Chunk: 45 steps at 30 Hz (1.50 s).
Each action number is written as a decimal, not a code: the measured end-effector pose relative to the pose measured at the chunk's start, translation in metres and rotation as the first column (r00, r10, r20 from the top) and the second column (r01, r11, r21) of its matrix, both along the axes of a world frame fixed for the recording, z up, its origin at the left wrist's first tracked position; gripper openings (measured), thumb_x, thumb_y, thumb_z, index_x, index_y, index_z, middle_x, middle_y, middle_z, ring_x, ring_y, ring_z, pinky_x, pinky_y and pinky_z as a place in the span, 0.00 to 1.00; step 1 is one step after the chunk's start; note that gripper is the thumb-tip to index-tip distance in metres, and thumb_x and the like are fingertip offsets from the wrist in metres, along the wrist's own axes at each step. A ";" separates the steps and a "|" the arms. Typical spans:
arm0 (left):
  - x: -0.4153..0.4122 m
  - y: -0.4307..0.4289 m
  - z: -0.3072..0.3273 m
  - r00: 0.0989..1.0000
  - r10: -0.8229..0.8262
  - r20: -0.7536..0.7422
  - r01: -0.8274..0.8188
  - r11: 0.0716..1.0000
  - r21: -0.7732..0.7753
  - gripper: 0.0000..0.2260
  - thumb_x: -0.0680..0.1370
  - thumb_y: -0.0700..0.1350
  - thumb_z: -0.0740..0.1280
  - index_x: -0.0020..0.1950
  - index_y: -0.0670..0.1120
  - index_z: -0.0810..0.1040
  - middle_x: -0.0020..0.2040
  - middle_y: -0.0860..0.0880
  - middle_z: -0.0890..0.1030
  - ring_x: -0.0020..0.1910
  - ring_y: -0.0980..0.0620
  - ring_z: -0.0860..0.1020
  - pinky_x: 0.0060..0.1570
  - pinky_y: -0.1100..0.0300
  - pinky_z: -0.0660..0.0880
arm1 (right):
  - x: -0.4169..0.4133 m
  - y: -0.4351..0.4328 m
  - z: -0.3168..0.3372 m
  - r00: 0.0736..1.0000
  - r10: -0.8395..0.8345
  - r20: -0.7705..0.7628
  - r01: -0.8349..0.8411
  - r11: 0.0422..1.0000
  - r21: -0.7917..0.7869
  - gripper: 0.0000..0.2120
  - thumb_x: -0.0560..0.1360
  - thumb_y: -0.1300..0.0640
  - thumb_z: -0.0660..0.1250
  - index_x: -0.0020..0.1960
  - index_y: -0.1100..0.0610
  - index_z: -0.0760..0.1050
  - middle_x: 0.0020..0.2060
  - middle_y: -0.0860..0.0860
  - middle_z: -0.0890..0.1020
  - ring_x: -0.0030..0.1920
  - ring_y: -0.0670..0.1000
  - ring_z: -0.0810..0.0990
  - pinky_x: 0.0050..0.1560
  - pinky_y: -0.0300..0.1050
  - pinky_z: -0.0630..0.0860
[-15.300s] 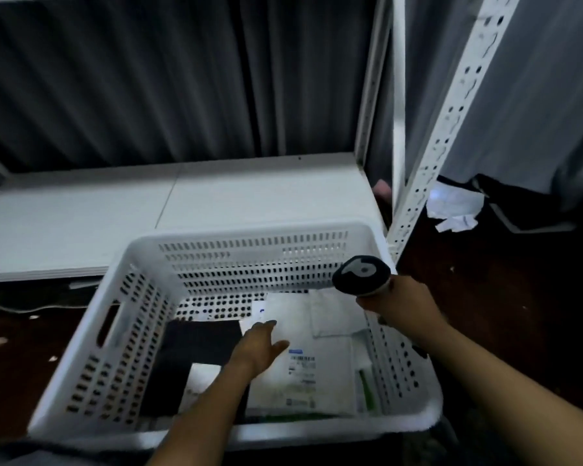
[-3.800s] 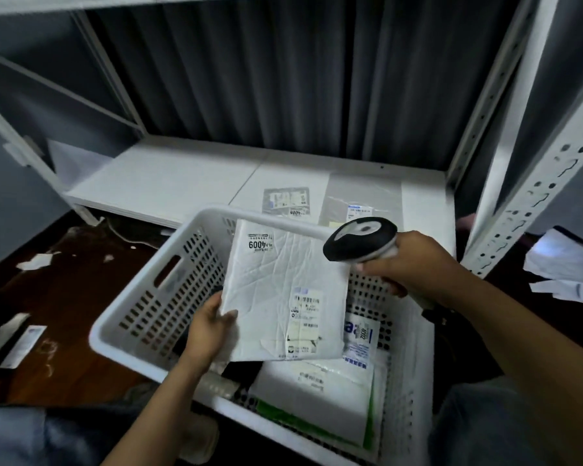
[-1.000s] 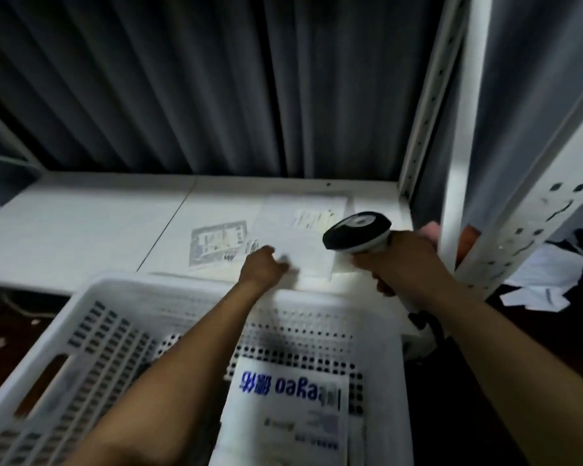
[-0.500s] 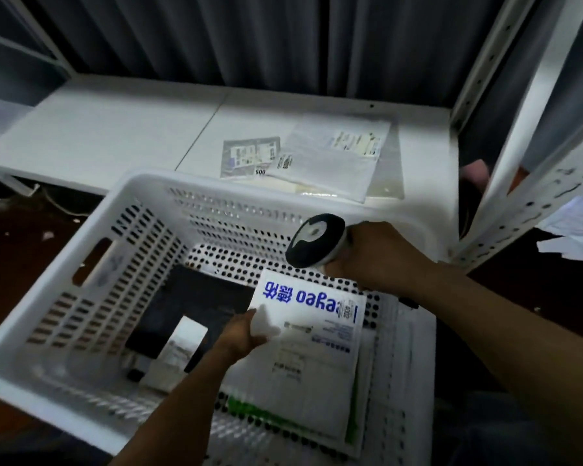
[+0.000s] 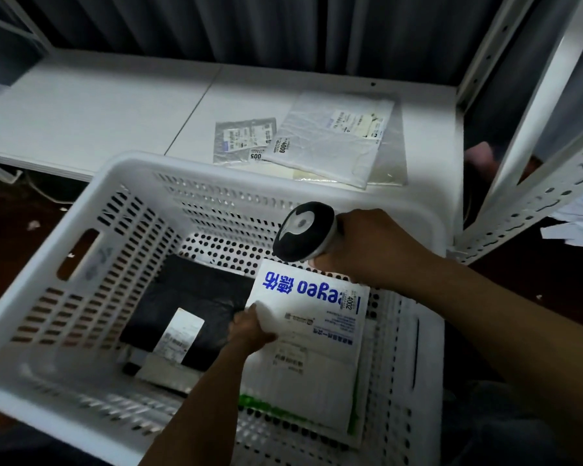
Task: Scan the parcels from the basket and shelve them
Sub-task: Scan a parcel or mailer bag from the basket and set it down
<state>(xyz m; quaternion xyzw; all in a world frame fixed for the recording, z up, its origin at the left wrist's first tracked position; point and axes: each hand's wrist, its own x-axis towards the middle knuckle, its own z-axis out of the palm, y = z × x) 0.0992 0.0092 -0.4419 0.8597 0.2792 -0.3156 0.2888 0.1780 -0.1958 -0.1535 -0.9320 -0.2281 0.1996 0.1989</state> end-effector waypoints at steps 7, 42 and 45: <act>-0.004 0.013 -0.022 0.993 0.122 0.009 -0.119 0.982 -0.145 0.32 0.68 0.41 0.78 0.68 0.40 0.67 0.64 0.38 0.74 0.62 0.41 0.74 0.62 0.46 0.74 | -0.007 -0.005 -0.001 0.999 -0.017 -0.047 0.018 0.999 0.027 0.12 0.75 0.51 0.67 0.41 0.60 0.78 0.37 0.55 0.83 0.40 0.53 0.81 0.46 0.46 0.77; -0.090 0.081 0.237 0.382 0.533 0.755 -0.204 0.845 -0.494 0.14 0.76 0.31 0.67 0.56 0.47 0.78 0.49 0.54 0.84 0.46 0.56 0.82 0.46 0.63 0.79 | -0.038 -0.008 0.063 0.924 -0.233 -0.303 0.344 0.854 0.391 0.10 0.72 0.58 0.73 0.37 0.63 0.78 0.25 0.55 0.77 0.23 0.50 0.75 0.27 0.41 0.73; -0.096 0.084 0.253 0.256 0.549 0.795 -0.300 0.828 -0.474 0.14 0.78 0.34 0.66 0.62 0.44 0.76 0.55 0.50 0.82 0.50 0.52 0.81 0.50 0.56 0.77 | -0.043 -0.006 0.069 0.890 -0.208 -0.405 0.397 0.792 0.465 0.07 0.73 0.62 0.72 0.38 0.64 0.77 0.27 0.56 0.74 0.24 0.52 0.72 0.28 0.43 0.71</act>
